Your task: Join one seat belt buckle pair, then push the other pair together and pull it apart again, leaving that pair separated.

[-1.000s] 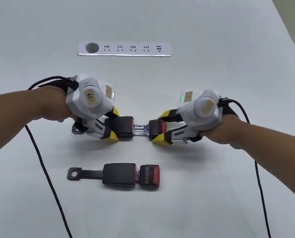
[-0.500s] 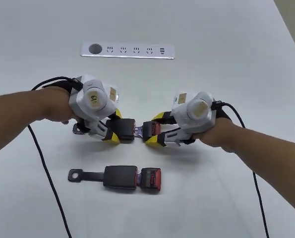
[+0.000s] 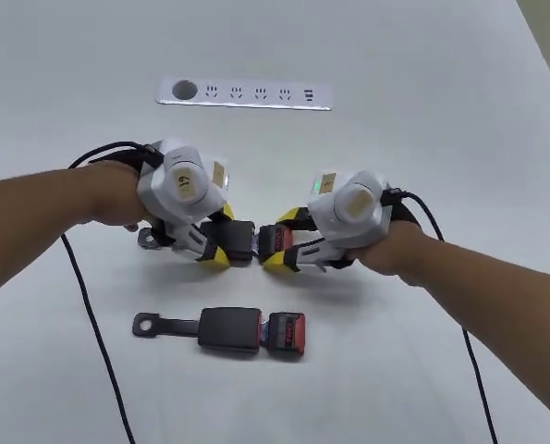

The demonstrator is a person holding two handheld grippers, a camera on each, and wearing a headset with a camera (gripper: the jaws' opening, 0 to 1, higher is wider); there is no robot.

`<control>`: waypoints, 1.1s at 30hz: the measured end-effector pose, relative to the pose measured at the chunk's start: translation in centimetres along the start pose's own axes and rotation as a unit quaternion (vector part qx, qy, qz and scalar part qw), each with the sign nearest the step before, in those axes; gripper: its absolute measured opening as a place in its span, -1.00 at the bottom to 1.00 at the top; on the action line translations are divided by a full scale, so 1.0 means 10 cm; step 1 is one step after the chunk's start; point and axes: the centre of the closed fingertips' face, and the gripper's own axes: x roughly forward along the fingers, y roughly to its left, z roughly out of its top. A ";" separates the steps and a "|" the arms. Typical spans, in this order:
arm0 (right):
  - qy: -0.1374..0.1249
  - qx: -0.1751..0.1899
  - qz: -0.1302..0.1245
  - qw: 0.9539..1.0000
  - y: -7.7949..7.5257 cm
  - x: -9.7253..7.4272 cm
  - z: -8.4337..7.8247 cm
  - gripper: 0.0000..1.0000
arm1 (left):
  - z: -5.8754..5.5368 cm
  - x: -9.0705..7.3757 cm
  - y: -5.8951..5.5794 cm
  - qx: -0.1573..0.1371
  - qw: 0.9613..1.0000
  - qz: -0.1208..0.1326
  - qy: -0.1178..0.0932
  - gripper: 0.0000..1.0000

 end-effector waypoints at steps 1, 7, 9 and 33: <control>0.002 0.000 0.000 1.000 0.00 0.00 0.00 -0.33 | 0.00 0.00 0.01 -0.002 1.000 0.000 -0.001 -0.31; 0.002 -0.003 0.003 1.000 0.02 0.01 0.00 -0.33 | -0.01 0.00 0.02 -0.011 1.000 0.006 -0.009 -0.30; 0.005 -0.004 0.004 1.000 0.03 0.01 0.00 -0.33 | 0.00 0.00 0.02 -0.016 1.000 0.009 -0.011 -0.30; 0.018 -0.014 0.005 1.000 0.04 0.05 0.02 -0.32 | -0.01 -0.01 0.04 0.002 1.000 -0.004 -0.002 -0.29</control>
